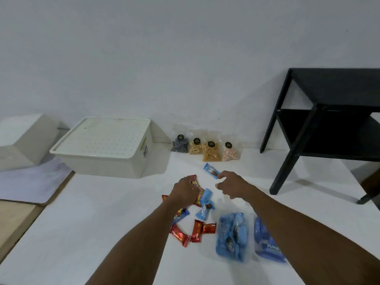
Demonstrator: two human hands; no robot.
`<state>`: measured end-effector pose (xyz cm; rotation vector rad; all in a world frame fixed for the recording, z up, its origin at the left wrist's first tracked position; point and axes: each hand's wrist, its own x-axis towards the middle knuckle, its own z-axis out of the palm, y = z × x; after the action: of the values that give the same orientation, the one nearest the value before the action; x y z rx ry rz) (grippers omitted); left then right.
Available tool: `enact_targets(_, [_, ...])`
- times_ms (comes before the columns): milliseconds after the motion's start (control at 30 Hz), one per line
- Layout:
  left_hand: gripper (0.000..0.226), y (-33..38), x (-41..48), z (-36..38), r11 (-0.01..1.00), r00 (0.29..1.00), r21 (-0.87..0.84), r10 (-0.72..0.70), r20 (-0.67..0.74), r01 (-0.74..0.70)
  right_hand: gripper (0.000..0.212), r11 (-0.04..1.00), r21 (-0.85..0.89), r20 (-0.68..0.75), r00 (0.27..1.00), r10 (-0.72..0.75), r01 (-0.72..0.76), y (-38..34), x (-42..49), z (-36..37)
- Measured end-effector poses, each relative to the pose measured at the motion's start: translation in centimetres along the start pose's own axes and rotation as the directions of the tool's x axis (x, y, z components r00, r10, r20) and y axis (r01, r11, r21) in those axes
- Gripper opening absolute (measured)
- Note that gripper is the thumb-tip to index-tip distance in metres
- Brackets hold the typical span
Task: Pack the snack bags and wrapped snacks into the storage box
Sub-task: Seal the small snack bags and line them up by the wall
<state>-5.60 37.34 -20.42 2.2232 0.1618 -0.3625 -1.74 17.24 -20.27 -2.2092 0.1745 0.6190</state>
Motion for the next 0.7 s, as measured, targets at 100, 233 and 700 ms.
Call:
enact_targets(100, [0.043,-1.8,1.3,-4.5,0.998,0.999,-0.059,-0.023,-0.04,0.021,0.037,0.999,-0.019,0.011,0.999,-0.051,0.051,-4.3,2.1,1.8])
enact_targets(233, [0.046,-4.9,3.1,-11.5,0.999,0.993,-0.051,-0.01,-0.12,0.004,0.038,0.993,0.006,0.028,0.993,-0.118,0.118,-10.7,5.2,5.5])
enact_targets(700, [0.033,-14.8,10.0,-30.4,0.998,0.959,-0.041,-0.056,-0.276,0.046,0.042,0.979,-0.058,0.01,0.981,-0.196,0.196,-26.8,13.8,17.7])
